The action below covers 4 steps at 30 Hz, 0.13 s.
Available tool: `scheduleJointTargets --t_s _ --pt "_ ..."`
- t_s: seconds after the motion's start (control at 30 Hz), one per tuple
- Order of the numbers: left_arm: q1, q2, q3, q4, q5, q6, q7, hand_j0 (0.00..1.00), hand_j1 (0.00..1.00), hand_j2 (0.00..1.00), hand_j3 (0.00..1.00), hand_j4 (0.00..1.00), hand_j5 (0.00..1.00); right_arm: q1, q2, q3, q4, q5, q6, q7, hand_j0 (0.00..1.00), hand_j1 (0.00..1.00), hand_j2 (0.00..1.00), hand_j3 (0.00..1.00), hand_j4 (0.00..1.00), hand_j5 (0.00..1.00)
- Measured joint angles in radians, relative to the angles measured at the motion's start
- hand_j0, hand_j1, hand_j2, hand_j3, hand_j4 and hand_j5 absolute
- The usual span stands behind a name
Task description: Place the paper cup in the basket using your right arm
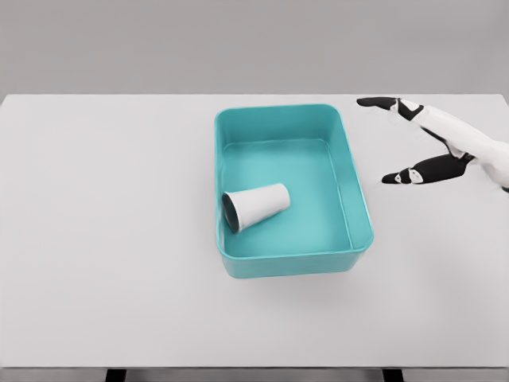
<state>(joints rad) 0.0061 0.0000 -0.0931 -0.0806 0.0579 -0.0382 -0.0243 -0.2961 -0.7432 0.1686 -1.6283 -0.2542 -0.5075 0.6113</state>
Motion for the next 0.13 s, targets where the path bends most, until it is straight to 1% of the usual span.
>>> scheduleJointTargets --t_s 0.13 --pt "-0.003 0.000 -0.002 0.000 -0.001 0.000 0.000 1.00 1.00 1.00 1.00 1.00 1.00 0.003 -0.003 -0.024 0.000 -0.002 -0.002 0.000 1.00 1.00 1.00 1.00 1.00 1.00"
